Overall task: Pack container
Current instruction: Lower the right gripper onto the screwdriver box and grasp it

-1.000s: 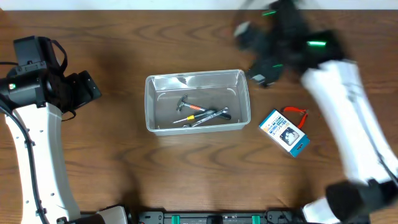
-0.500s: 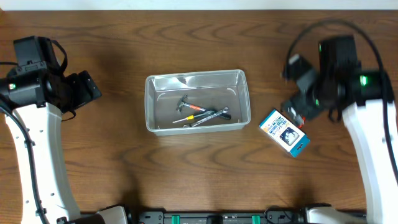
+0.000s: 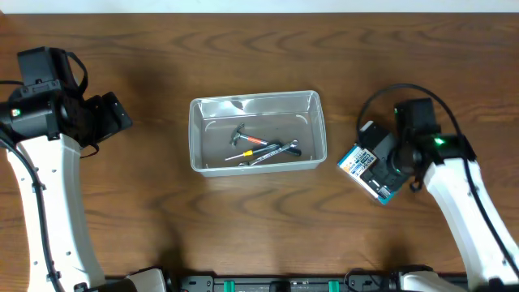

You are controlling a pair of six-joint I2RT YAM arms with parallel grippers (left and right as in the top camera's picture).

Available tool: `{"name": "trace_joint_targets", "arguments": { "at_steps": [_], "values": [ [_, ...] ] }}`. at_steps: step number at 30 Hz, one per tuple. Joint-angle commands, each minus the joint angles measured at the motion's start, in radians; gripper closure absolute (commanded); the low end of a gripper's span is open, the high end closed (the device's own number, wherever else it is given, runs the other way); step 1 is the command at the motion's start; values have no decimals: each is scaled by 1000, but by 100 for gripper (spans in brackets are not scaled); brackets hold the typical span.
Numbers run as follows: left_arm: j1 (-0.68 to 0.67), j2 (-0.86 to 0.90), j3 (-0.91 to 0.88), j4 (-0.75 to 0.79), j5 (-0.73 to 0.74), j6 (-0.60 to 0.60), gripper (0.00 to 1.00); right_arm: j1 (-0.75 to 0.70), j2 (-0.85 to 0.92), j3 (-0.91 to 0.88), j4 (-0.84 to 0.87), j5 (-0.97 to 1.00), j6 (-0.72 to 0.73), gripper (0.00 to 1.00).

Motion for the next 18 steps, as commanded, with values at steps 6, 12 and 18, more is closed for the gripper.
{"name": "trace_joint_targets", "arguments": {
  "at_steps": [6, 12, 18],
  "values": [
    [0, 5, 8, -3, -13, -8, 2, 5, 182, -3, 61, 7, -66, 1],
    [0, 5, 8, 7, -13, -8, 2, 5, 275, -3, 104, 6, -91, 1],
    [0, 5, 8, 15, -13, -8, 2, 5, 360, -3, 138, 6, -90, 1]
  ]
}}
